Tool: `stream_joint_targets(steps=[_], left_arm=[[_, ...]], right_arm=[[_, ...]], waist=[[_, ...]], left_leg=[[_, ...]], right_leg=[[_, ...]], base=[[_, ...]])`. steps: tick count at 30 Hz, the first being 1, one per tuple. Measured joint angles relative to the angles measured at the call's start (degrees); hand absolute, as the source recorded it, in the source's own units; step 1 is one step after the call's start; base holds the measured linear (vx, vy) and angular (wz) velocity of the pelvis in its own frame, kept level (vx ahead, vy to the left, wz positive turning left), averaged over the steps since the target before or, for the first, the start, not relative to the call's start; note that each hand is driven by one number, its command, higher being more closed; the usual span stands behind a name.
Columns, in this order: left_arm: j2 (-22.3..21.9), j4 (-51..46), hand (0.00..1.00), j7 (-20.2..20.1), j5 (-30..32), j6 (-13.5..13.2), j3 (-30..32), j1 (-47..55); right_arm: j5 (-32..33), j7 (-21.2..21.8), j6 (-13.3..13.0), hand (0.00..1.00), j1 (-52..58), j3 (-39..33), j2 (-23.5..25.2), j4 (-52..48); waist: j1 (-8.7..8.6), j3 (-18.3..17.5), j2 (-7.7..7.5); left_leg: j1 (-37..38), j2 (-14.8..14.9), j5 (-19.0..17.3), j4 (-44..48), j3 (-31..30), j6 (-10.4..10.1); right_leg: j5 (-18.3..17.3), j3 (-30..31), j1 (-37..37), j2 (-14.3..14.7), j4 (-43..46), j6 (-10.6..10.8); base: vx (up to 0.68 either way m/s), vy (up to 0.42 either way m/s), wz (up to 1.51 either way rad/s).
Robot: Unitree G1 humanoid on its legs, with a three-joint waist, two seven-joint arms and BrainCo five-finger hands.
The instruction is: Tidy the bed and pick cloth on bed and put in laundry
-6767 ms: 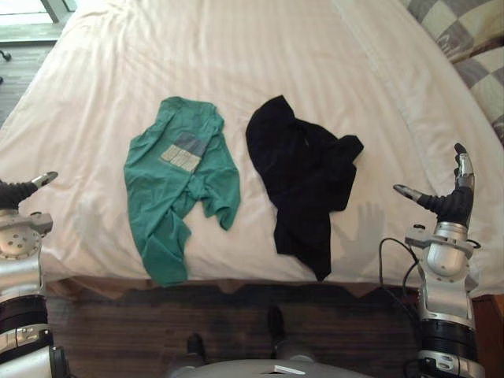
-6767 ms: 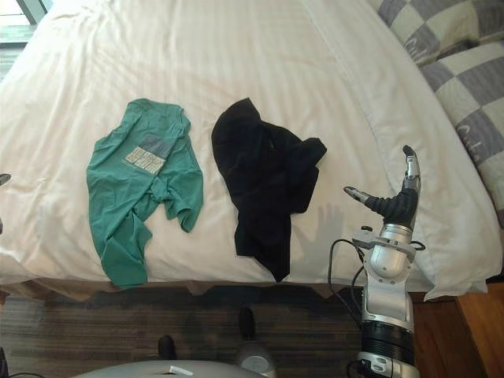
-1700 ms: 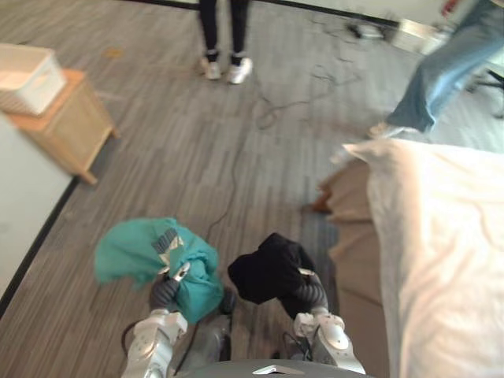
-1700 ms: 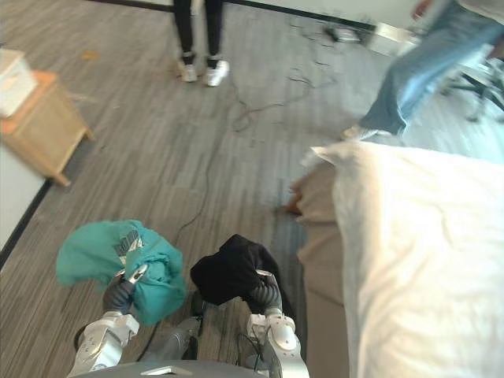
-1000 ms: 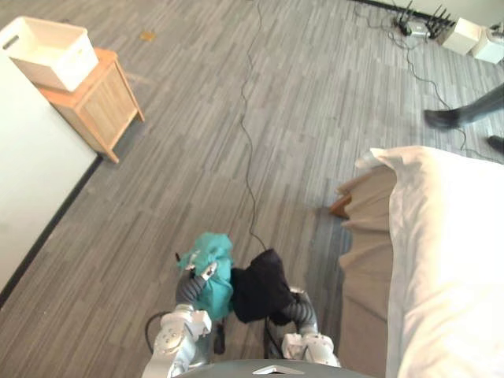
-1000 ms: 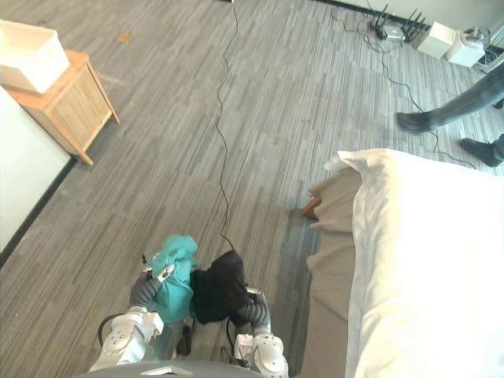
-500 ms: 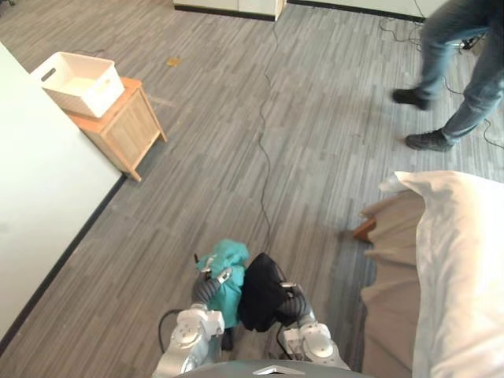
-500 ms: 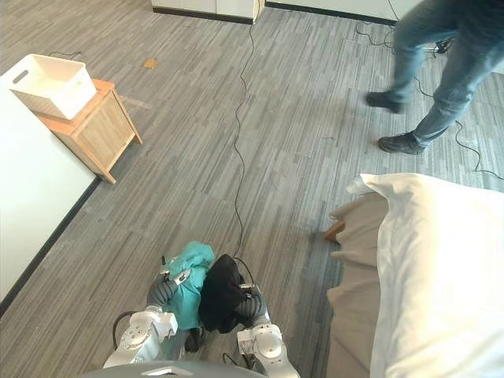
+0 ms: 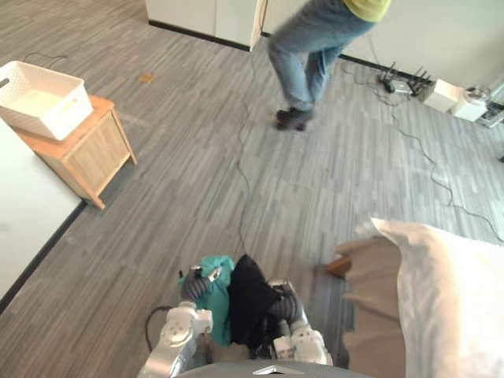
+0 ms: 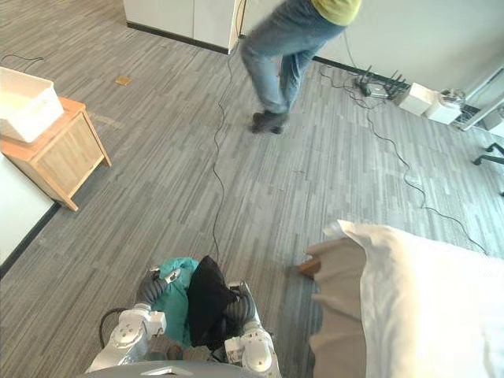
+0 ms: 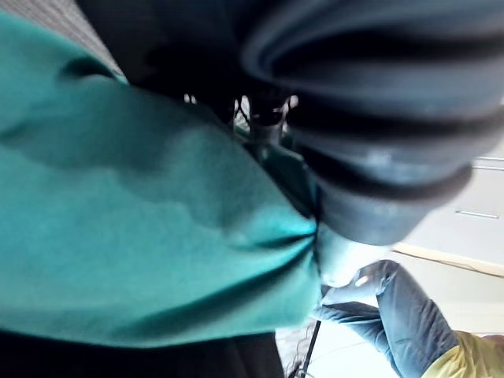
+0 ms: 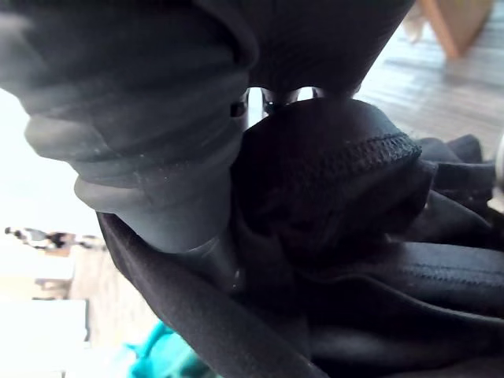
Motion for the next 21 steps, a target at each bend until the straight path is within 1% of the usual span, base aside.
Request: stream_joint_targets(steps=[1,2,3,4,5,6,7,8,9,10,11,12,13,14,15,16,17,18,19,20,21], left_arm=[[-0.16,0.0,1.0,0.6,0.61,-0.01,1.08,-1.28],[-0.2,0.0,1.0,0.71,0.62,-0.08,2.33,-1.93],[-0.23,0.02,1.0,1.5,0.88,-0.12,4.04,-2.43],[-0.23,0.01,1.0,1.73,1.05,-0.14,4.26,-2.39],[-0.23,0.02,1.0,1.96,1.27,-0.18,4.95,-1.81],[-0.14,0.07,1.0,1.96,1.53,-0.56,5.41,-0.22],[-1.11,1.73,1.0,1.96,1.53,-0.59,5.66,0.28],[-1.86,2.79,1.0,1.98,1.51,-0.57,5.87,0.72],[-4.56,3.53,1.0,1.84,1.32,-0.56,6.74,2.2],[-5.21,3.45,1.0,1.79,1.3,-0.56,7.08,2.68],[-6.3,3.43,1.0,1.54,0.84,-0.56,7.63,3.16],[-6.91,3.41,1.0,1.15,0.12,-0.56,7.98,3.41],[-7.1,3.1,1.0,0.48,-0.27,-0.61,8.74,3.55],[-7.06,2.29,1.0,0.37,-0.23,-0.88,9.39,3.85],[-7.12,1.49,1.0,0.38,-0.21,-0.88,9.82,4.16],[-7.49,0.55,1.0,0.38,-0.2,-1.18,10.3,4.45],[-7.96,-0.12,1.0,0.44,-0.2,-1.19,11.13,4.55],[-8.14,-0.37,1.0,0.44,-0.2,-1.19,11.39,4.61],[-8.71,-1.2,1.0,0.44,-0.2,-1.19,11.93,5.09],[-9.24,-1.89,1.0,0.5,-0.23,-1.23,12.32,5.51],[-9.33,-3.22,1.0,0.48,-0.27,-1.21,12.51,6.02]], right_arm=[[0.04,-0.2,-0.04,1.0,-0.51,-0.03,0.63,-1.14],[0.05,-0.22,-0.04,1.0,-1.1,-0.05,1.28,-1.32],[0.21,-0.27,-0.04,1.0,-2.01,-0.13,1.71,-1.23],[0.31,-0.29,-0.04,1.0,-2.1,-0.16,1.72,-1.18],[0.55,-0.59,-0.04,1.0,-1.85,-0.51,1.77,-1.05],[0.56,-1.15,-0.1,1.0,-0.94,-0.93,2.03,-0.54],[0.55,-1.5,-0.16,1.0,-0.97,-1.5,1.7,0.98],[0.55,-1.6,-0.16,1.0,-1.44,-2.34,1.1,2.09],[0.56,-1.65,-0.09,1.0,-3.71,-3.72,-1.27,4.32],[0.56,-1.65,-0.06,1.0,-4.45,-3.72,-2.01,4.87],[0.58,-1.61,-0.03,1.0,-5.24,-3.66,-3.38,5.02],[0.67,-1.63,-0.02,1.0,-5.88,-3.7,-3.9,5.18],[1.11,-1.62,-0.04,1.0,-6.62,-3.42,-3.93,5.35],[2.01,-1.57,-0.12,1.0,-7.76,-2.79,-3.9,6.15],[2.37,-1.56,-0.14,1.0,-8.8,-2.42,-3.92,6.94],[2.86,-1.51,-0.11,1.0,-10.91,-2.06,-4.1,8.0],[2.89,-1.45,-0.07,1.0,-12.99,-1.72,-4.21,9.72],[2.9,-1.42,-0.05,1.0,-13.55,-1.66,-4.24,10.44],[2.91,-1.4,-0.06,1.0,-14.4,-1.67,-4.45,11.61],[2.86,-1.43,-0.06,1.0,-13.98,-1.7,-4.83,11.94],[2.84,-1.59,-0.06,1.0,-13.05,-1.78,-5.39,12.06]], waist=[[-0.14,0.45,0.95],[-0.15,0.57,1.21],[-0.38,0.81,1.65],[-0.53,0.81,1.68],[-1.14,0.55,1.83],[-1.77,-0.82,1.0],[-1.73,-1.89,2.16],[-1.41,-2.42,3.72],[-0.69,-2.35,8.46],[-0.36,-2.16,9.36],[0.4,-1.64,10.57],[1.19,-1.47,10.73],[2.02,-1.11,10.26],[3.19,-0.28,8.88],[3.83,-0.28,8.85],[5.13,-0.01,8.42],[5.8,0.01,8.77],[6.14,0.0,8.78],[6.74,0.02,8.72],[6.89,0.04,8.7],[7.06,0.16,8.52]], left_leg=[[1.49,0.96,-1.14,-0.05,-0.54,-1.63],[2.77,1.42,-1.98,-0.05,-0.75,-2.95],[5.88,2.79,-4.17,-0.01,-1.45,-5.5],[6.59,3.08,-4.59,0.0,-1.7,-5.94],[9.17,4.61,-6.45,0.25,-2.56,-7.95],[10.58,5.69,-8.49,2.28,-3.86,-9.25],[10.16,8.03,-9.65,6.62,-4.24,-10.27],[8.89,9.68,-9.51,10.79,-4.29,-10.33],[2.97,13.58,-4.69,25.08,-5.05,-10.08],[0.79,14.23,-1.27,30.19,-5.49,-9.98],[-4.12,15.48,4.9,40.88,-5.95,-11.23],[-8.17,16.2,4.59,49.72,-5.48,-11.32],[-11.97,16.42,2.38,57.67,-3.8,-10.17],[-14.37,15.83,0.13,60.24,-1.14,-9.69],[-15.47,15.28,-0.83,60.16,-0.03,-9.81],[-18.78,13.86,-3.11,58.23,1.2,-10.27],[-22.23,12.35,-5.5,53.88,1.96,-10.09],[-23.49,11.8,-6.46,51.11,2.79,-9.76],[-25.37,10.64,-7.28,44.59,4.92,-8.87],[-26.41,10.04,-7.13,38.96,7.22,-8.4],[-27.96,9.77,-5.55,30.85,13.28,-6.82]], right_leg=[[4.88,-0.01,-0.66,0.02,-10.03,0.06],[7.81,0.27,-1.7,-0.47,-14.97,0.57],[10.9,0.94,-3.22,-1.29,-18.4,0.9],[11.2,0.92,-3.21,-1.38,-18.56,0.91],[11.89,1.16,-2.76,-1.69,-18.23,0.54],[12.62,1.57,-2.13,-1.94,-16.86,0.33],[19.57,0.68,-2.1,-0.65,-13.71,0.36],[21.12,0.21,-2.03,0.37,-12.15,-0.09],[17.25,-1.29,-0.33,4.78,-10.75,-2.28],[16.24,-1.37,0.6,5.83,-10.93,-2.84],[15.13,-1.39,3.39,7.46,-12.08,-3.49],[14.53,-1.52,6.32,8.58,-13.42,-4.27],[13.61,-1.03,11.26,9.56,-15.9,-5.24],[12.77,0.45,15.8,10.26,-18.33,-5.86],[12.53,1.49,17.46,10.58,-19.47,-6.02],[12.2,3.42,20.18,11.39,-21.83,-6.09],[11.62,4.7,22.59,11.87,-23.96,-6.35],[11.07,5.17,23.56,11.9,-24.54,-6.42],[9.61,5.45,25.68,11.73,-25.13,-6.61],[8.45,5.1,27.39,11.45,-25.6,-6.39],[6.1,3.58,30.21,10.84,-26.17,-5.7]], base=[[0.52,-0.197,0.23],[0.8,-0.343,0.34],[0.59,-0.266,0.28],[0.66,-0.336,0.53],[0.58,-0.359,0.73],[0.72,-0.465,0.83],[0.72,-0.509,0.56],[0.82,-0.618,0.06],[0.68,-0.513,-0.18],[0.67,-0.473,-0.33],[0.56,-0.321,-0.25],[0.81,-0.472,-0.24],[0.75,-0.446,-0.34],[0.58,-0.343,-0.45],[0.52,-0.273,-0.71],[0.5,-0.171,-0.75],[0.48,-0.119,-0.66],[0.46,-0.036,-0.37],[0.45,0.026,-0.05],[0.65,0.1,0.24],[0.47,0.096,0.43]])
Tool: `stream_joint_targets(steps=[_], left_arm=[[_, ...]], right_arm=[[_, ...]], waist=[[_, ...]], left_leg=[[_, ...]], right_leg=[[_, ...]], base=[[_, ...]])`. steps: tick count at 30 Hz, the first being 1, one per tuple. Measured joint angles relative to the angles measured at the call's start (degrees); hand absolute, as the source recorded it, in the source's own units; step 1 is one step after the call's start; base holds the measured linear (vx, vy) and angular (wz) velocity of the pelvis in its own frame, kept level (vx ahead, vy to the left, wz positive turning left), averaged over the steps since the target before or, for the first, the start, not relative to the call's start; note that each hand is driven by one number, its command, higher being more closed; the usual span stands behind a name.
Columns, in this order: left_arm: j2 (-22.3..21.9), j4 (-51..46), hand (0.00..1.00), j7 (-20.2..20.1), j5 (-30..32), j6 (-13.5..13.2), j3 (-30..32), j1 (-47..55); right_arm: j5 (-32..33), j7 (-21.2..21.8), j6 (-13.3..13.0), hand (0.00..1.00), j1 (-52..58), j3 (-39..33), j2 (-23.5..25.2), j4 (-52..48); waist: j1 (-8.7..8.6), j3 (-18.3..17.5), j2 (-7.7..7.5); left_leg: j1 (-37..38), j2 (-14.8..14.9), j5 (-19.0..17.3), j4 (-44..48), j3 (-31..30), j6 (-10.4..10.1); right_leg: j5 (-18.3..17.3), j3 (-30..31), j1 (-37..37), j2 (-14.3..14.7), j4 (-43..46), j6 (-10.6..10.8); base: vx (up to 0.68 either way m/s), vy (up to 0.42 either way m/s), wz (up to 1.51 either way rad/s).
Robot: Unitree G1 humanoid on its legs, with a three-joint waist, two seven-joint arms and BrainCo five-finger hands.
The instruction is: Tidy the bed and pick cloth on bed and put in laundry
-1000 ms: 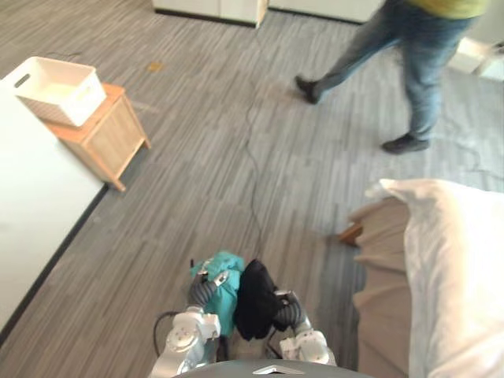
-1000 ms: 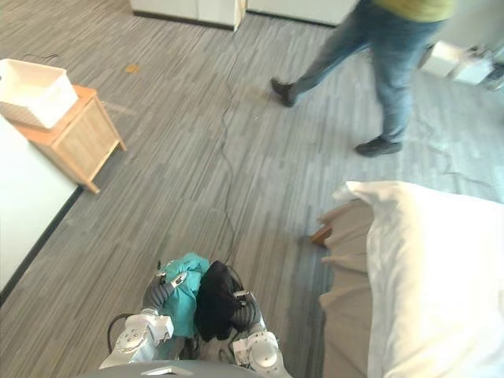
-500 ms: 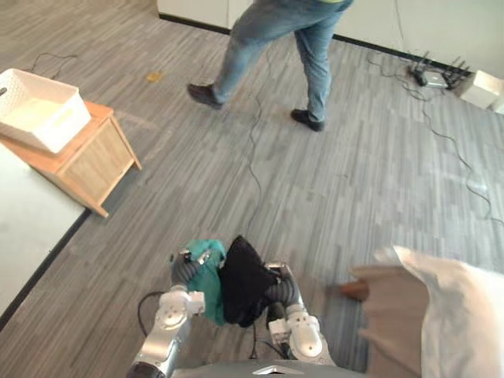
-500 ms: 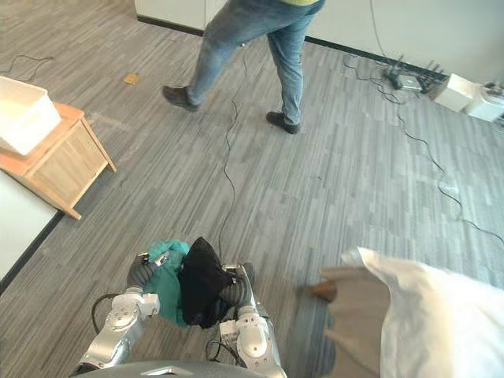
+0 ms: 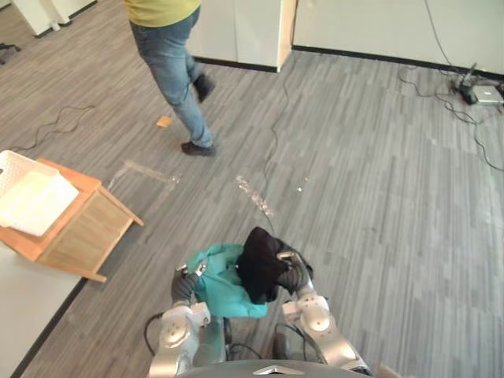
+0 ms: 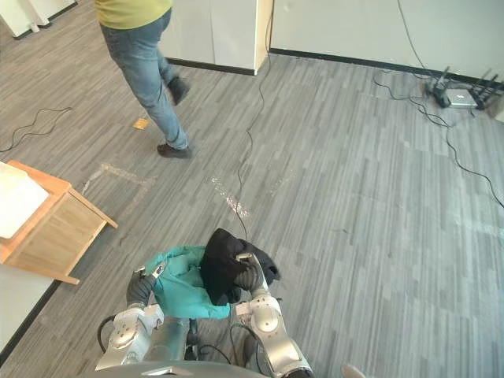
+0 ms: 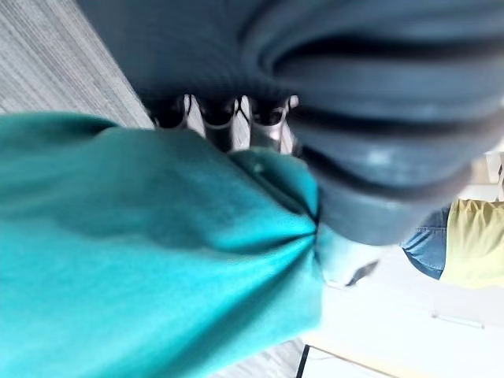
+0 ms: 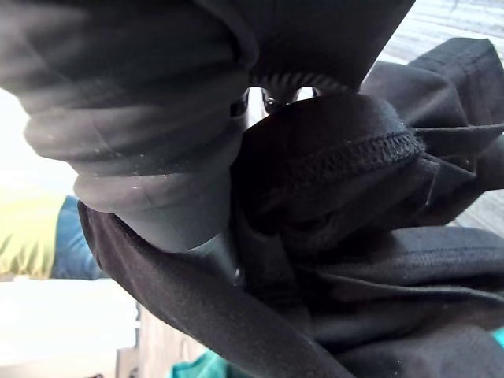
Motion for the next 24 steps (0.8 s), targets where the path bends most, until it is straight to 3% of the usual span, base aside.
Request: stream_joint_targets(steps=[2,3,5,6,8,9,10,11,12,13,15,16,18,21,22,24], left_arm=[[-0.02,-0.4,1.0,0.02,-0.03,0.0,0.22,0.15],[-0.04,-0.77,1.0,0.03,-0.57,0.16,0.31,0.18],[-0.36,-2.44,1.0,0.09,-1.56,0.49,0.73,0.82],[-0.24,-2.43,1.0,0.14,-1.84,0.59,1.49,1.85],[-0.32,-2.48,1.0,0.15,-2.49,0.55,1.81,2.1],[-0.11,-2.4,1.0,0.24,-3.81,0.59,2.48,2.43],[0.21,-2.23,1.0,0.52,-4.38,0.67,2.44,2.49],[0.48,-2.0,1.0,0.97,-5.35,0.84,1.62,2.77],[0.58,-2.05,1.0,1.25,-6.15,0.87,0.95,3.01],[1.03,-2.6,1.0,1.33,-7.05,0.81,-0.46,3.74],[1.72,-3.11,1.0,1.31,-7.69,0.69,-2.11,3.75],[2.33,-3.85,1.0,1.12,-8.47,0.67,-3.66,3.49],[2.61,-5.04,1.0,0.5,-8.49,0.66,-5.57,3.77],[2.91,-8.93,1.0,-1.32,-8.71,0.66,-7.81,4.88],[3.16,-10.88,1.0,-2.41,-8.48,0.47,-8.16,5.42],[4.19,-12.04,1.0,-3.12,-8.23,-0.1,-8.14,7.45]], right_arm=[[0.01,-0.26,0.01,1.0,0.36,-0.53,-0.16,0.67],[0.0,-1.01,0.01,1.0,0.34,-0.76,-0.28,1.25],[0.01,-1.52,0.09,1.0,0.96,-0.85,-0.25,1.71],[-0.1,-2.02,0.3,1.0,1.92,-0.73,0.04,1.87],[-0.31,-2.02,0.3,1.0,2.03,-0.68,0.63,2.01],[-0.77,-2.04,0.28,1.0,2.21,-0.58,2.26,2.77],[-0.76,-2.08,0.3,1.0,2.37,-0.55,3.4,3.98],[-0.76,-2.04,0.46,1.0,3.24,-0.4,4.24,4.43],[-0.76,-2.04,0.44,1.0,3.97,-0.42,4.52,4.33],[-0.73,-2.01,0.41,1.0,5.57,-0.17,4.76,4.19],[-0.69,-1.99,0.23,1.0,6.44,-0.39,4.91,3.56],[-0.51,-1.96,-0.03,1.0,6.77,-0.47,4.99,3.24],[0.52,-1.94,-0.03,1.0,6.7,-0.65,5.0,2.87],[3.91,-1.84,-0.04,1.0,6.63,-1.43,5.57,0.09],[4.53,-1.76,-0.16,1.0,6.4,-1.9,5.92,-1.03],[4.6,-0.66,-0.09,1.0,6.16,-1.48,6.81,-1.16]], waist=[[-0.02,0.22,-0.77],[-0.05,0.06,-1.19],[1.09,-0.15,-1.46],[1.44,-1.35,-2.52],[1.99,-1.63,-2.74],[2.16,-1.69,-4.39],[1.16,-1.66,-5.34],[0.84,-1.62,-5.8],[0.5,-1.61,-5.73],[-0.79,-2.17,-5.17],[-2.3,-2.65,-4.77],[-3.35,-2.7,-4.81],[-3.59,-2.33,-4.22],[-3.92,-2.26,-4.18],[-3.83,-2.25,-4.29],[-3.9,-2.4,-4.7]], left_leg=[[-0.72,-0.81,3.73,-7.99,8.09,1.89],[-0.87,-1.37,6.33,-12.42,13.37,4.18],[-0.46,-1.86,9.97,-12.63,15.73,9.8],[0.69,-4.1,8.62,-12.02,14.88,16.7],[2.6,-5.2,6.85,-12.56,14.21,16.02],[5.01,-7.63,5.11,-13.23,11.24,15.65],[7.69,-9.13,4.05,-13.96,8.95,15.36],[12.64,-11.69,3.21,-16.33,4.89,15.19],[15.41,-12.63,3.17,-18.1,2.91,15.09],[20.15,-14.29,3.18,-21.4,-3.09,15.03],[22.77,-14.98,3.18,-23.29,-9.84,14.93],[24.41,-15.18,3.04,-24.2,-14.48,14.36],[27.35,-15.1,2.08,-24.9,-20.09,12.61],[30.9,-13.95,-1.29,-25.24,-24.73,8.06],[33.82,-12.11,-4.06,-26.34,-24.93,7.87],[38.04,-9.5,-7.16,-27.12,-26.14,4.92]], right_leg=[[-2.62,-2.5,2.83,-1.36,-0.29,1.37],[-4.63,-4.41,4.91,-2.01,-0.45,3.06],[-6.92,-5.56,7.53,-2.58,0.47,5.32],[-9.3,-6.41,5.22,-5.14,10.87,8.96],[-9.19,-5.29,0.31,-6.9,24.01,11.42],[-4.8,-3.33,-4.22,-8.58,37.33,16.73],[-3.06,-2.22,-6.19,-9.63,45.67,18.74],[-3.06,-3.26,-7.85,-11.44,54.34,18.36],[-3.46,-4.38,-8.52,-12.47,57.33,17.64],[-5.51,-6.99,-11.75,-14.28,60.29,13.83],[-8.09,-6.88,-16.74,-14.37,58.45,10.71],[-9.76,-5.23,-20.86,-14.32,54.68,10.37],[-10.51,-0.68,-25.97,-13.9,45.24,10.39],[-2.59,5.37,-28.82,-15.66,17.31,10.72],[0.93,5.61,-29.99,-16.57,11.15,10.49],[3.07,5.07,-31.91,-16.5,10.69,9.12]], base=[[0.47,0.099,0.67],[0.66,0.144,0.78],[0.65,0.167,0.62],[0.64,0.21,0.54],[0.6,0.238,0.47],[0.64,0.239,0.79],[0.76,0.229,1.41],[0.63,0.143,1.51],[0.6,0.102,2.03],[0.56,0.045,1.84],[0.53,-0.023,2.13],[0.51,-0.119,2.39],[0.56,-0.182,1.86],[0.53,-0.301,1.42],[0.54,-0.391,1.13],[0.53,-0.458,0.88]])
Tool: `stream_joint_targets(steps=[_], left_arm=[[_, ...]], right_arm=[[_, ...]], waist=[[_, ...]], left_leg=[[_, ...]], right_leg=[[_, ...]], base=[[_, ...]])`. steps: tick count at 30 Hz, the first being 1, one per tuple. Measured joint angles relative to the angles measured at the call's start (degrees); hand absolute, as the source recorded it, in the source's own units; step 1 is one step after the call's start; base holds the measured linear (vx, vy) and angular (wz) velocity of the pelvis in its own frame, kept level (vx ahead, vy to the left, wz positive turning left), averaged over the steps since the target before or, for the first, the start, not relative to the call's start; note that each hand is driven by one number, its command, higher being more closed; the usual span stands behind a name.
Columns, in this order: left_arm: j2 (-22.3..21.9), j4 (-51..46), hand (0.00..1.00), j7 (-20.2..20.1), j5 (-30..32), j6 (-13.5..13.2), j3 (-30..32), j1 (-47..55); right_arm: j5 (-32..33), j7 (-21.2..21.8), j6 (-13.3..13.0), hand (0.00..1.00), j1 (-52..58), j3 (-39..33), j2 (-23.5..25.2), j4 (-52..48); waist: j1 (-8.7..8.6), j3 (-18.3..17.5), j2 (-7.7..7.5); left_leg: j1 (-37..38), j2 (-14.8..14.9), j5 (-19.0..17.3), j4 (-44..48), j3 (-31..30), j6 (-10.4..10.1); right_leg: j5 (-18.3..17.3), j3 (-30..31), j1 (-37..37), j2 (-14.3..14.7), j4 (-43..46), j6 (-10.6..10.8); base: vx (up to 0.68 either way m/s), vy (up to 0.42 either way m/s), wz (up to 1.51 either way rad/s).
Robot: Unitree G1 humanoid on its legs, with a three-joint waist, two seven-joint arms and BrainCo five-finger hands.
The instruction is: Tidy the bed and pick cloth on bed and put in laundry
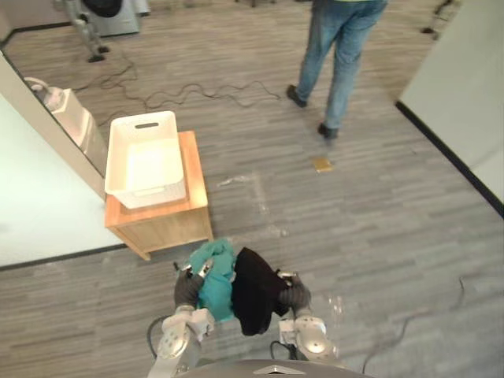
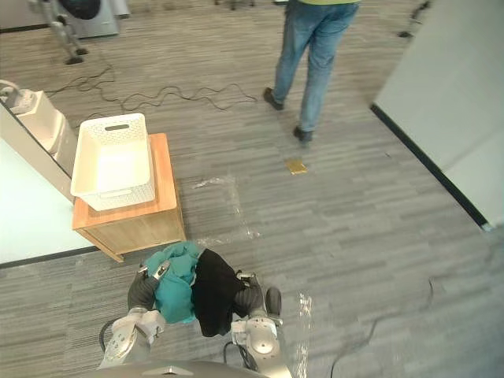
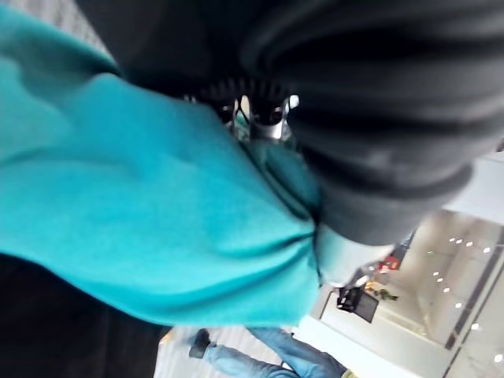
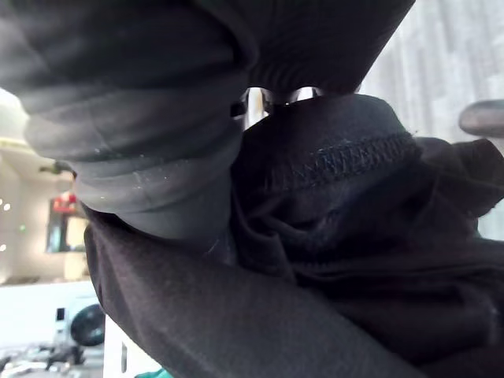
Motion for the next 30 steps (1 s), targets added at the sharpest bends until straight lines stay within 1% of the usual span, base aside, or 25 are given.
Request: stream_joint_targets(steps=[1,2,3,4,5,6,7,8,9,10,12,14,16,18,19,20,21,22,23,24,25,26,27,29,30], left_arm=[[0.41,-0.62,1.0,-0.47,0.1,-0.01,0.08,1.6],[-0.19,-0.37,1.0,-0.99,0.41,0.22,0.11,2.75],[-0.67,-0.16,1.0,-1.34,0.52,0.45,0.26,2.76],[-1.26,-0.14,1.0,-1.56,0.58,0.45,0.46,2.51],[-2.61,-0.16,1.0,-2.39,0.87,0.49,1.39,1.83],[-3.37,-0.23,1.0,-3.69,1.02,0.51,2.36,1.43],[-3.34,-0.25,1.0,-4.5,1.03,0.5,2.67,0.97],[-3.31,-0.57,1.0,-4.73,1.04,0.49,2.85,0.76],[-3.18,-1.81,1.0,-4.86,1.07,0.16,3.26,1.16],[-2.75,-2.05,1.0,-5.04,1.13,-0.34,3.26,0.85],[-2.7,-2.1,1.0,-5.7,1.13,-0.34,3.17,0.51],[-2.91,-2.29,1.0,-5.96,1.12,-0.34,2.84,-0.57],[-2.86,-2.45,1.0,-5.93,1.12,-0.35,2.3,-1.27],[-2.9,-2.68,1.0,-5.67,1.37,-0.3,1.28,-2.82],[-2.94,-3.16,1.0,-5.65,2.29,-0.27,0.82,-3.45],[-2.97,-4.8,1.0,-5.68,2.91,-0.25,0.77,-3.47],[-2.9,-5.44,1.0,-5.68,3.28,-0.26,0.97,-2.98],[-2.6,-5.42,1.0,-5.64,3.92,0.08,1.57,-3.48],[-2.14,-5.71,1.0,-5.38,4.97,0.16,2.42,-3.04],[-1.21,-5.96,1.0,-5.41,6.18,0.24,3.14,-2.43],[-0.68,-5.98,1.0,-5.42,6.91,0.41,3.48,-2.14],[0.92,-5.99,1.0,-5.21,8.19,0.81,4.68,-1.01],[1.19,-6.01,1.0,-5.13,8.73,0.81,5.33,-0.2],[1.28,-6.13,1.0,-4.61,8.97,0.79,6.58,0.56],[1.49,-6.13,1.0,-4.55,8.95,0.76,6.71,0.62]], right_arm=[[-0.01,0.78,0.0,1.0,0.85,0.26,0.4,-0.63],[-0.06,1.31,0.03,1.0,1.03,0.7,-0.29,-1.07],[-0.08,2.56,0.01,1.0,-0.04,-0.43,-2.34,-1.02],[-0.07,3.13,0.02,1.0,-0.65,-2.06,-3.3,-1.0],[1.81,4.72,0.09,1.0,-1.55,-6.33,-5.69,-1.48],[6.86,7.01,0.09,1.0,-1.3,-9.92,-8.28,-3.85],[8.68,6.59,-0.29,1.0,-0.28,-12.45,-10.06,-6.85],[9.03,5.45,-0.81,1.0,0.48,-13.91,-10.57,-9.03],[9.8,4.26,-2.77,1.0,0.68,-14.78,-10.89,-11.9],[9.78,3.48,-4.13,1.0,-0.69,-14.48,-10.77,-13.57],[9.18,2.37,-4.56,1.0,-2.42,-13.43,-10.43,-13.5],[2.59,0.41,-3.63,1.0,-4.84,-11.25,-9.36,-12.92],[-0.96,-0.34,-3.24,1.0,-5.9,-9.13,-9.18,-12.32],[-4.18,-1.49,-3.03,1.0,-6.93,-7.93,-9.08,-10.43],[-5.52,-1.82,-2.66,1.0,-6.43,-7.83,-9.01,-9.82],[-4.79,-1.24,-2.52,1.0,-4.5,-7.57,-8.95,-9.72],[-3.2,-0.49,-2.51,1.0,-3.39,-7.69,-8.9,-9.92],[-2.03,0.39,-2.19,1.0,-1.96,-8.14,-8.43,-9.86],[1.46,2.53,-2.13,1.0,0.0,-8.89,-7.97,-9.84],[3.35,3.87,-2.17,1.0,0.03,-9.89,-7.12,-8.84],[3.25,3.93,-2.17,1.0,-0.4,-10.43,-6.67,-8.16],[3.13,3.89,-2.13,1.0,-1.5,-10.9,-6.65,-7.95],[3.13,3.89,-2.15,1.0,-2.09,-10.92,-6.66,-8.05],[3.07,3.85,-2.84,1.0,-3.4,-11.57,-6.59,-8.82],[3.07,3.77,-3.14,1.0,-4.3,-12.15,-6.61,-9.09]], waist=[[-1.0,-0.8,-0.5],[-1.24,-2.09,0.08],[-1.13,-2.24,2.39],[-1.03,-2.32,3.66],[-1.09,-2.01,5.3],[-1.23,-1.0,5.59],[-1.17,-0.5,5.79],[-1.03,-0.32,6.12],[-0.86,0.18,5.27],[-0.72,0.52,4.84],[0.02,0.77,4.92],[1.21,1.69,5.05],[1.47,1.82,5.04],[1.35,2.11,4.34],[1.3,2.08,4.11],[1.13,1.87,4.16],[1.27,1.87,3.93],[1.52,1.5,2.7],[1.51,1.16,1.2],[1.2,1.25,0.04],[0.96,1.16,-0.51],[0.78,1.33,-0.97],[0.7,1.29,-0.82],[0.11,0.72,-0.49],[0.1,0.63,-0.61]], left_leg=[[1.59,1.54,-1.64,0.17,-1.08,-1.42],[1.74,4.37,-2.54,3.1,-1.78,-2.67],[-0.94,7.28,-1.73,10.39,-1.46,-3.83],[-2.96,8.53,-0.12,14.85,-0.95,-4.4],[-7.75,10.01,6.4,25.09,0.75,-4.34],[-12.37,11.71,17.07,35.62,3.3,-3.38],[-15.27,12.6,18.29,43.19,5.3,-3.38],[-17.02,12.77,16.81,47.56,6.73,-3.14],[-20.02,12.28,14.17,53.57,9.71,-3.68],[-23.47,10.88,11.18,55.0,12.15,-4.3],[-27.94,9.84,7.66,53.11,14.64,-4.22],[-32.01,8.85,3.83,43.1,18.18,-3.75],[-33.96,9.19,3.61,33.85,23.62,-3.46],[-33.9,10.47,5.29,26.05,35.77,-1.4],[-33.07,11.03,6.83,22.65,42.16,0.66],[-31.22,11.42,10.81,17.42,48.9,4.49],[-30.67,11.13,12.26,16.7,49.24,8.71],[-30.56,8.45,11.32,16.63,47.19,9.59],[-29.7,5.69,10.6,15.08,44.41,9.6],[-28.56,3.66,10.32,13.64,40.78,9.73],[-27.69,2.61,10.24,12.85,39.14,9.81],[-23.37,0.28,10.26,9.91,35.07,9.76],[-21.13,-0.4,10.29,8.37,32.95,9.72],[-17.32,-1.57,10.42,5.78,25.61,9.24],[-16.47,-1.89,10.24,5.17,21.33,8.31]], right_leg=[[0.31,-0.76,-0.15,0.43,1.6,-0.81],[6.61,-1.04,-2.38,2.49,9.05,0.35],[5.73,-2.95,-3.22,4.71,13.05,0.08],[4.65,-3.75,-2.92,6.31,13.41,-0.94],[3.76,-4.5,-0.93,9.1,12.57,-2.18],[3.29,-4.12,3.43,11.37,9.04,-3.35],[3.28,-3.94,7.72,12.84,5.73,-4.19],[3.46,-3.65,10.56,13.69,3.61,-4.62],[3.59,-2.78,14.49,14.75,0.4,-5.59],[2.75,-0.68,17.66,15.61,-2.04,-7.18],[1.79,1.72,20.53,16.52,-4.94,-8.3],[0.54,3.06,25.19,16.5,-7.94,-8.55],[-0.65,1.53,28.67,15.75,-9.83,-8.02],[-1.95,-2.91,31.98,14.19,-10.52,-6.17],[-2.88,-6.16,33.3,13.65,-10.05,-5.13],[-6.29,-9.96,34.19,13.39,-6.71,-3.51],[-8.64,-10.94,34.05,13.18,-3.6,-2.83],[-11.55,-12.09,32.34,11.42,3.71,-1.07],[-12.49,-13.39,28.02,8.8,15.82,1.3],[-9.43,-11.74,22.23,6.74,29.55,4.67],[-8.68,-10.32,19.79,6.08,35.24,5.6],[-9.0,-8.03,16.86,5.14,44.1,5.51],[-9.65,-7.78,16.15,4.91,45.23,4.75],[-12.25,-7.67,13.56,4.66,42.44,2.48],[-13.52,-6.09,11.14,4.82,38.15,0.96]], base=[[0.61,-0.565,0.89],[0.64,-0.568,0.66],[0.76,-0.653,0.25],[0.75,-0.648,-0.18],[0.74,-0.603,-0.31],[0.61,-0.477,-0.38],[0.59,-0.393,-0.37],[0.45,-0.285,-0.6],[0.52,-0.314,-0.85],[0.47,-0.246,-0.94],[0.42,-0.149,-0.82],[0.4,-0.017,-0.6],[0.46,0.082,0.16],[0.44,0.099,0.72],[0.48,0.109,1.07],[0.58,0.142,1.07],[0.49,0.152,1.16],[0.49,0.194,1.19],[0.49,0.188,1.57],[0.6,0.182,1.49],[0.52,0.088,1.74],[0.64,0.067,1.51],[0.53,0.031,1.63],[0.47,-0.046,1.79],[0.43,-0.106,1.97]])
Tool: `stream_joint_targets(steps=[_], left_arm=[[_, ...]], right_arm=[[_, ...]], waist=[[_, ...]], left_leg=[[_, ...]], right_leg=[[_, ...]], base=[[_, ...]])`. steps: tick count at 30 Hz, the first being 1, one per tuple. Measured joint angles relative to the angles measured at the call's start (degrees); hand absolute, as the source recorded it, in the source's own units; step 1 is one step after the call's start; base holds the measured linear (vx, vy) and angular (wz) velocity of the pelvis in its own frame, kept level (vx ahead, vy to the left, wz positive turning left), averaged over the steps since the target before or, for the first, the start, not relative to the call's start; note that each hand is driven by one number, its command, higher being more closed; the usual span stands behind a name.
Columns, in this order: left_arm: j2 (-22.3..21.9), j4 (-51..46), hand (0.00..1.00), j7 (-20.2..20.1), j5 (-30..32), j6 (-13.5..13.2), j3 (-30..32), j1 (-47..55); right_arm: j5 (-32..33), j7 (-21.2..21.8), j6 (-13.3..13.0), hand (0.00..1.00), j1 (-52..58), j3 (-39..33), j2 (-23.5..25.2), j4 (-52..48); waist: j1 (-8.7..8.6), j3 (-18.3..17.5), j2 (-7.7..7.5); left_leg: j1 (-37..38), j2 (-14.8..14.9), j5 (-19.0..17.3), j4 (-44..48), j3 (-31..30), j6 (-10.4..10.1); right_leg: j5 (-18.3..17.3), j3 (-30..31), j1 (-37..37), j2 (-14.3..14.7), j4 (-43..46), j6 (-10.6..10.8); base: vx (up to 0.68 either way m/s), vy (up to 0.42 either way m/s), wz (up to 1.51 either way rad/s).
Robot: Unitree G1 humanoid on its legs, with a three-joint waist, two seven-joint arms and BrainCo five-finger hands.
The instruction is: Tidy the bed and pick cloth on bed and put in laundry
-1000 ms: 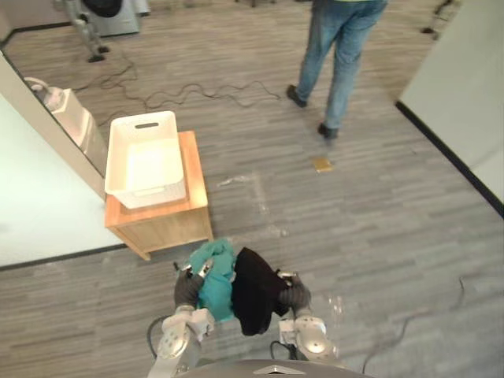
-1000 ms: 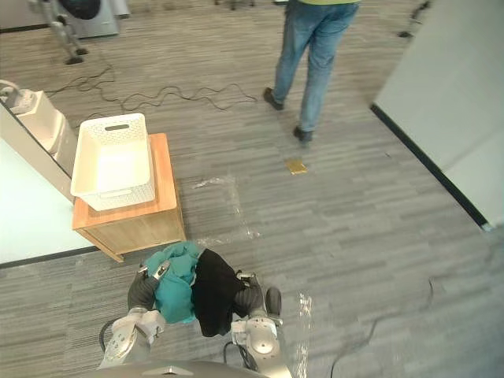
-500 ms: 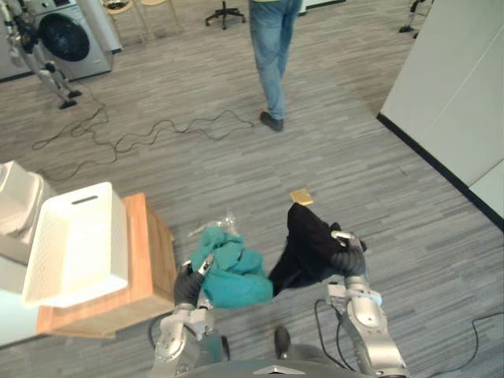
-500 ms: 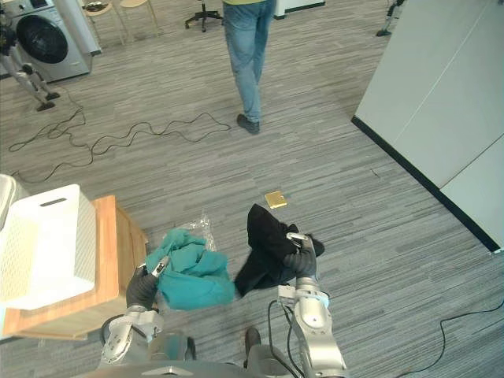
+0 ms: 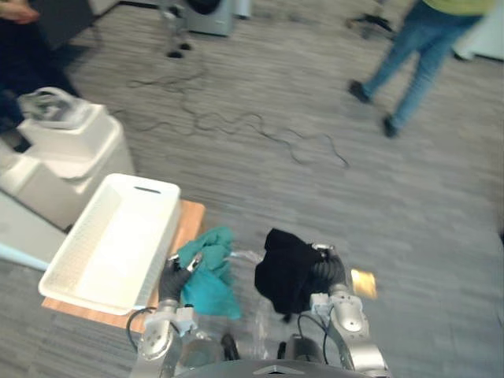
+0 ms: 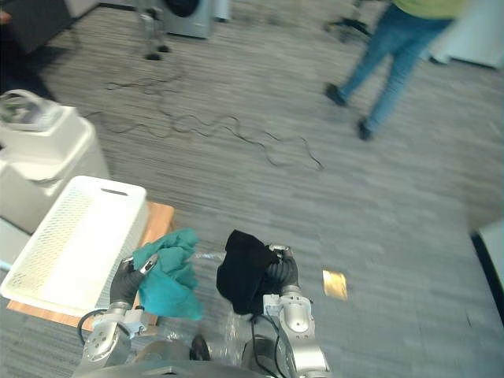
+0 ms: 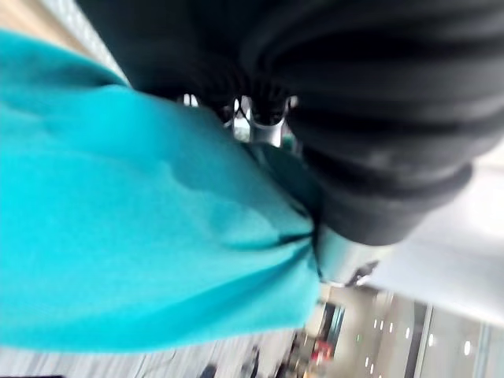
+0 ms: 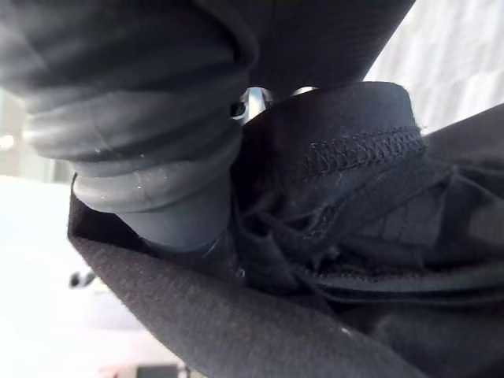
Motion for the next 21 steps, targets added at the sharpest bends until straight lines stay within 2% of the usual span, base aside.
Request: stream_joint_targets(steps=[1,3,4,5,6,7,8,9,10,11,12,13,14,15,16,17,19,21], left_arm=[[0.16,0.0,1.0,-0.02,0.0,-0.02,0.0,-0.26],[0.32,-0.03,1.0,-0.03,-0.06,-0.06,1.11,-1.56],[0.34,-0.05,1.0,0.0,-0.2,-0.06,1.69,-1.76],[0.31,-0.13,1.0,0.11,-1.14,-0.06,3.43,-2.55],[0.31,-0.28,1.0,0.13,-1.55,-0.06,4.21,-2.83],[0.33,-0.92,1.0,0.26,-2.51,-0.05,5.28,-2.88],[0.52,-3.49,1.0,0.36,-3.38,-0.1,6.73,-2.02],[0.87,-5.24,1.0,0.38,-3.68,-0.18,7.32,-1.49],[0.52,-6.92,1.0,0.35,-4.32,-0.7,7.87,-1.15],[-3.19,-6.87,1.0,0.39,-4.62,-0.79,8.24,-0.85],[-4.42,-6.95,1.0,0.35,-4.67,-0.97,8.15,-1.06],[-6.34,-6.92,1.0,0.36,-5.24,-1.11,8.19,-1.05],[-6.35,-6.78,1.0,0.27,-5.76,-1.11,7.58,-1.29],[-6.32,-6.78,1.0,0.18,-5.82,-1.12,7.57,-1.42],[-6.26,-6.73,1.0,0.09,-6.94,-1.18,7.55,-1.68],[-6.24,-6.62,1.0,0.1,-7.33,-1.63,7.7,-1.73],[-6.01,-6.59,1.0,-0.11,-7.93,-1.87,7.95,-1.87],[-6.01,-6.45,1.0,-0.28,-7.95,-1.87,8.66,-1.83]], right_arm=[[0.0,-0.07,-0.16,1.0,-0.48,-0.37,0.03,-0.08],[-0.01,-0.49,-0.21,1.0,-1.06,-1.06,0.37,-1.46],[0.12,-0.53,-0.22,1.0,-0.73,-1.41,0.69,-2.41],[0.38,-0.81,-0.2,1.0,0.98,-2.32,1.38,-5.97],[0.39,-0.81,-0.2,1.0,1.96,-2.52,1.49,-7.69],[0.78,-0.82,-0.18,1.0,3.3,-2.73,1.84,-10.46],[1.21,-0.8,-0.21,1.0,4.77,-2.45,2.68,-14.56],[1.21,-0.79,-0.23,1.0,5.26,-2.15,3.2,-16.63],[1.27,-0.85,-0.44,1.0,5.24,-1.94,3.45,-19.89],[1.28,-0.97,-0.65,1.0,2.7,-2.0,1.49,-21.07],[1.3,-1.17,-0.65,1.0,1.52,-1.96,0.94,-21.81],[1.29,-1.38,-0.91,1.0,-1.16,-1.67,0.43,-22.5],[1.29,-1.52,-1.16,1.0,-3.39,-1.71,0.2,-22.48],[1.28,-1.61,-1.16,1.0,-4.41,-1.74,-0.13,-22.48],[1.3,-2.09,-1.5,1.0,-5.89,-1.94,-0.85,-22.38],[1.31,-2.79,-1.86,1.0,-7.63,-2.1,-1.85,-22.07],[1.29,-3.11,-1.88,1.0,-10.26,-3.48,-3.24,-21.86],[1.28,-3.14,-1.82,1.0,-13.74,-4.98,-4.9,-21.77]], waist=[[-0.02,-0.05,-0.07],[0.34,-0.11,-0.18],[0.28,-0.12,-0.13],[0.01,-0.1,-0.11],[0.11,-0.13,-0.19],[0.16,-0.32,-0.58],[0.17,-1.32,-2.58],[0.11,-1.91,-4.32],[0.11,-3.19,-4.77],[0.63,-4.18,-1.22],[0.54,-4.66,-0.17],[0.45,-4.7,0.06],[-0.1,-4.39,-0.29],[-0.09,-4.27,-0.13],[-0.11,-4.13,-0.32],[-0.01,-4.15,-0.3],[-0.02,-4.23,0.05],[-0.06,-4.44,0.37]], left_leg=[[0.11,-0.1,-0.32,0.05,-2.25,-0.61],[1.21,-0.15,-1.81,0.36,-10.95,-3.28],[1.42,0.07,-2.29,0.71,-13.2,-4.14],[1.92,1.02,-4.04,2.53,-18.45,-7.22],[2.42,1.54,-4.93,3.22,-20.05,-8.76],[3.44,2.59,-6.48,4.29,-21.29,-11.47],[4.18,3.2,-8.33,5.86,-21.62,-14.59],[4.61,3.23,-9.33,6.5,-21.49,-16.1],[4.79,5.84,-12.15,7.48,-21.53,-17.19],[4.54,11.34,-12.6,8.19,-20.31,-17.52],[4.15,12.63,-11.29,7.98,-18.85,-17.98],[2.74,14.26,-7.55,8.23,-15.78,-17.41],[0.99,15.89,-4.04,10.07,-10.4,-17.03],[0.06,16.92,-3.07,11.42,-6.39,-16.48],[-0.55,18.2,-2.39,13.78,2.05,-15.32],[-0.58,17.98,-2.25,14.01,8.97,-14.05],[-0.58,17.05,-3.24,11.34,15.49,-12.79],[-0.3,15.39,-2.34,6.5,16.22,-14.29]], right_leg=[[-0.51,1.01,-1.15,0.33,-3.18,-0.54],[-0.04,8.53,-4.19,1.24,-16.9,-1.33],[0.63,10.84,-4.67,1.33,-19.69,-1.57],[2.91,15.27,-5.34,1.26,-25.3,-2.09],[3.92,17.02,-5.29,1.23,-26.7,-2.22],[6.01,17.95,-4.88,0.71,-28.59,-2.36],[10.94,18.24,-4.4,-1.07,-30.75,-2.57],[15.23,18.27,-4.22,-2.29,-31.17,-3.06],[11.32,17.14,-3.25,-2.51,-28.57,5.25],[9.05,12.8,-2.84,1.2,-26.8,3.02],[8.47,11.57,-2.8,1.93,-26.43,2.15],[8.06,9.23,-1.9,2.18,-26.69,1.0],[8.53,6.78,0.61,2.07,-29.39,-0.06],[8.94,5.43,2.39,1.96,-31.1,-0.65],[9.54,2.9,5.57,1.53,-34.22,-1.41],[9.8,1.11,7.6,1.05,-36.06,-1.66],[10.29,-1.43,9.22,0.94,-38.1,-1.59],[11.78,-2.99,9.11,0.5,-40.06,-1.2]], base=[[0.42,-0.158,1.94],[0.42,-0.221,1.87],[0.5,-0.377,2.13],[0.41,-0.368,1.78],[0.5,-0.503,1.96],[0.42,-0.516,1.52],[0.42,-0.568,1.47],[0.38,-0.635,1.48],[0.32,-0.593,1.19],[0.28,-0.526,1.02],[0.24,-0.461,0.75],[0.21,-0.465,0.86],[0.2,-0.479,0.88],[0.19,-0.398,0.99],[0.15,-0.304,0.91],[0.12,-0.232,0.89],[0.07,-0.068,0.74],[0.03,0.014,0.54]])
